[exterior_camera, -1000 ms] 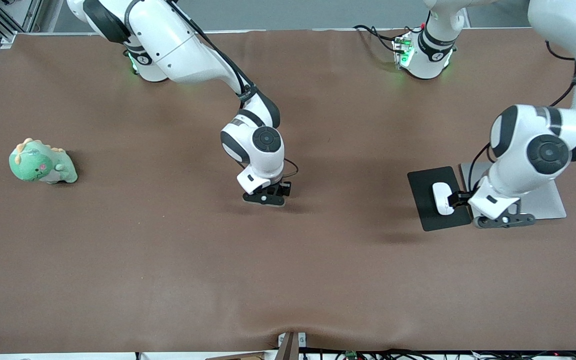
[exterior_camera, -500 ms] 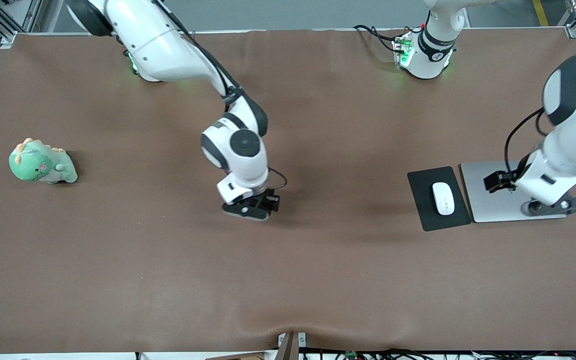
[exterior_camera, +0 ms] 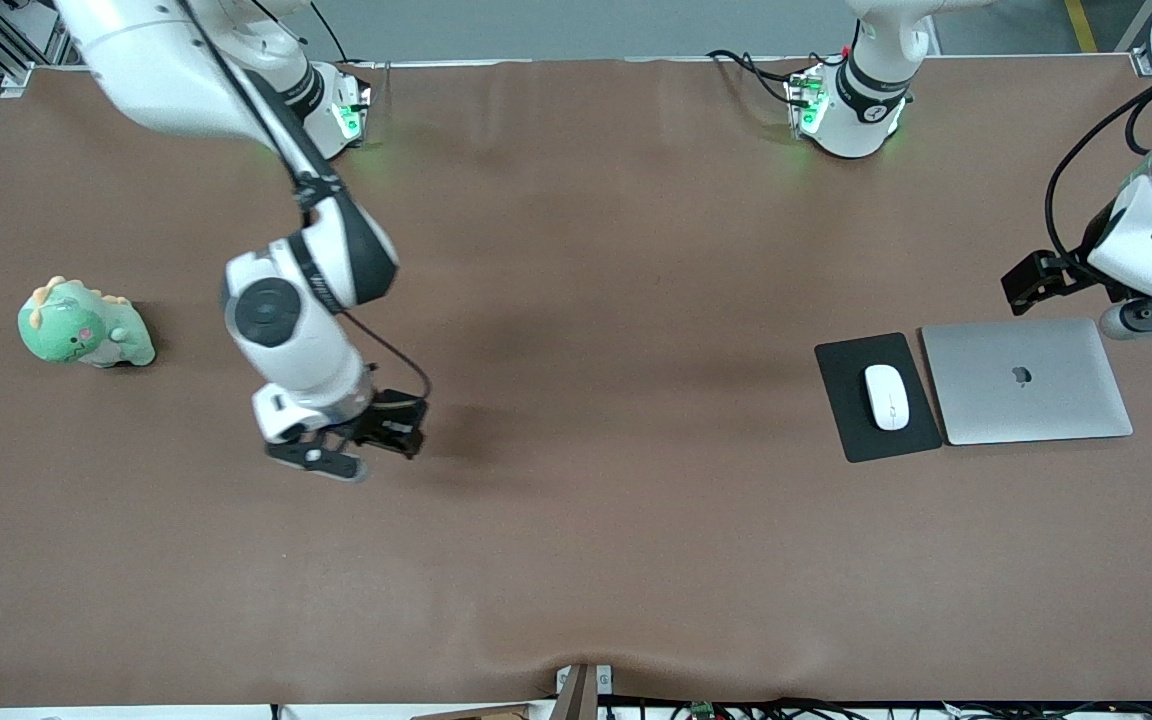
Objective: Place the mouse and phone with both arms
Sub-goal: 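Release the mouse on the pad while the right gripper lifts the phone, then carry the black phone with the right gripper toward the green figurine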
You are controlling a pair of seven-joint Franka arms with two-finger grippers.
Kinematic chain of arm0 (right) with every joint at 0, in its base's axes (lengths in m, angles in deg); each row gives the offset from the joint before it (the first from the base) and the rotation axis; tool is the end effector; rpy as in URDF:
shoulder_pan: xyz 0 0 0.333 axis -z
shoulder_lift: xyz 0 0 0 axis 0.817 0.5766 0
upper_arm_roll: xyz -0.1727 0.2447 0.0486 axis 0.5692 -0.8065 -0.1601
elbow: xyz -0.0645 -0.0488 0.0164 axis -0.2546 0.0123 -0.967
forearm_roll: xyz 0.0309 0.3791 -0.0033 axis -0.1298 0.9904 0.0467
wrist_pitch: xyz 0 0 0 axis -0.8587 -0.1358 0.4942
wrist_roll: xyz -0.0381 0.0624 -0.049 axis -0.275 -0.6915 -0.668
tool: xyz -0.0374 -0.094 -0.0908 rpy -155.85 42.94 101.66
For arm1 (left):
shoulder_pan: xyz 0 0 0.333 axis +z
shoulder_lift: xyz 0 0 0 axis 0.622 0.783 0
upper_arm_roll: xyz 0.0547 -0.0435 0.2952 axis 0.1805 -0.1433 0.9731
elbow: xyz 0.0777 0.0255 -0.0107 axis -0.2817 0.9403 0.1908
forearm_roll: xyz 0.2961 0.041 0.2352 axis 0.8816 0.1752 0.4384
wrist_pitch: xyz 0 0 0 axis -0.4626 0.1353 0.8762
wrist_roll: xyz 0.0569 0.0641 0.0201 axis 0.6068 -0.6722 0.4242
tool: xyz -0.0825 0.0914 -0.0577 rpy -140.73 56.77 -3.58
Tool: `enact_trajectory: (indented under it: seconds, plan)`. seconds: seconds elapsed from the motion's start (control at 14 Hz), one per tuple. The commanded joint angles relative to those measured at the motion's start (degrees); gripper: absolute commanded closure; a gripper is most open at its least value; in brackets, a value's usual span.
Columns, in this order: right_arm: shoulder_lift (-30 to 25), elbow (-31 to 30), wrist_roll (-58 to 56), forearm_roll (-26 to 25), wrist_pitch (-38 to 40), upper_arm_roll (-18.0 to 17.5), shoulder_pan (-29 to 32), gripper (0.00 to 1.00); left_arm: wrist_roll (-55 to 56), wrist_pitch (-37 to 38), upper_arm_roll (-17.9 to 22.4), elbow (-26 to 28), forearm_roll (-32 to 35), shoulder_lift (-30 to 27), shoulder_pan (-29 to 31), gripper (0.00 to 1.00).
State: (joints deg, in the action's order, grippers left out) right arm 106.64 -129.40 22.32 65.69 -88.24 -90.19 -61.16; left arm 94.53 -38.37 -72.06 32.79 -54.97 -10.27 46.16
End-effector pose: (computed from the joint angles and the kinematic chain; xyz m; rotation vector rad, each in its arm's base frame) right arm 0.6324 0.1913 0.2970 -3.0480 0.4711 -0.2412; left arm 0.5565 -0.0561 0.5687 -2.9836 -0.0962 -0.0339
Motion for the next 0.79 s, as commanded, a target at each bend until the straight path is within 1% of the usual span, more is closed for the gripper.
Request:
enact_trajectory:
  seconds: [0.0, 0.14, 0.36, 0.5, 0.57, 0.71]
  plan:
    - [-5.98, -7.65, -7.2, 1.63, -0.16, -2.19, 7.84, 1.0, -0.38, 1.97, -0.33, 1.13, -1.02, -2.35, 0.82, 0.0]
    - [-7.21, -9.76, -11.61, 2.07, 1.58, -2.1, 11.89, 1.0, -0.72, 2.41, -0.33, 1.13, -1.46, -2.88, 0.91, 0.0]
    - [-7.04, -10.38, -18.55, 2.16, 6.16, -1.93, 16.64, 1.0, -0.99, 2.5, 0.2, 1.04, -3.83, -3.23, 1.78, 0.0]
    - [-7.04, -11.87, -21.55, 2.07, 6.34, -1.75, 18.66, 1.0, -1.08, 2.5, 0.2, 1.13, -3.92, -3.58, 2.14, 0.0]
    - [-6.61, -12.58, -23.39, 1.98, 6.26, -1.58, 20.94, 1.0, -1.08, 2.5, 0.2, 1.13, -3.92, -3.58, 2.14, 0.0]
    - [-5.82, -14.68, -32.06, 1.89, 4.77, -1.58, 26.82, 1.0, -1.08, 2.5, 0.2, 1.22, -4.01, -3.58, 2.14, 0.0]
